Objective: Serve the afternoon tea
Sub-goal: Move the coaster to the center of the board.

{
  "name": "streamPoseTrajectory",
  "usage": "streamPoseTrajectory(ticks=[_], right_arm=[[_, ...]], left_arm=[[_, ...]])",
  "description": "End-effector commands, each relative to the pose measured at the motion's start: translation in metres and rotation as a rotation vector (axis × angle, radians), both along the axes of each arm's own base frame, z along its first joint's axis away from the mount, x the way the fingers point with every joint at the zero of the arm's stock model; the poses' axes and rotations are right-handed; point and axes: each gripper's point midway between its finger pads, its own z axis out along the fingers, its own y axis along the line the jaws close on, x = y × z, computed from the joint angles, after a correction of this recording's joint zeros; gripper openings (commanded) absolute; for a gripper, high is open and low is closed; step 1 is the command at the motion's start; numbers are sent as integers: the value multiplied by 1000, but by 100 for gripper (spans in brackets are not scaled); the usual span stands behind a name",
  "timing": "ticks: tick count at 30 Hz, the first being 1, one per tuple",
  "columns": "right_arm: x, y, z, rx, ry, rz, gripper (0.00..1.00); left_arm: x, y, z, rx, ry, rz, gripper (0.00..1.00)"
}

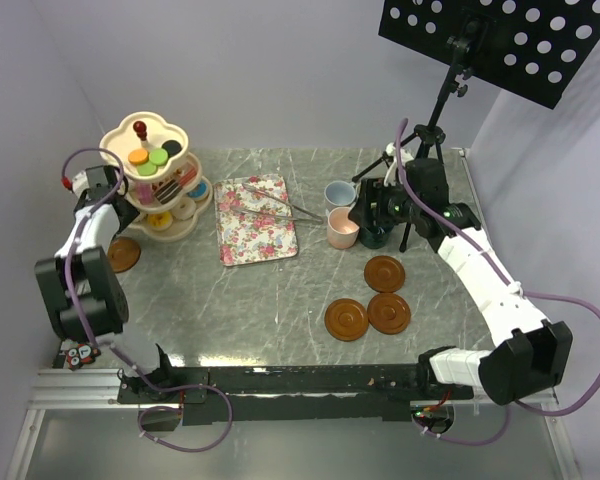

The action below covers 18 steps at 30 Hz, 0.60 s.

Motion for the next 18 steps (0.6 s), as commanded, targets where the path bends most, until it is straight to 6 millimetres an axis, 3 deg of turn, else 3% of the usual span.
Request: streamPoseTrajectory(ticks=[1,8,12,16,18], right_arm=[[-23,-4,0,-3,-6,28,79],[-79,24,-37,65,192,179,78],[-117,40,-74,-13,353,276,78],[-149,56,-103,26,524,382,77],[-166,63,-119,24,599,428,77]], left_arm=[[-9,-8,44,36,-110,-44,61],[-52,-26,52,5,-121,-43,61],[-76,-38,86,14,-222,-51,74],[-101,-52,134,52,-352,-46,85],[-111,-64,146,40,-389,-56,88]])
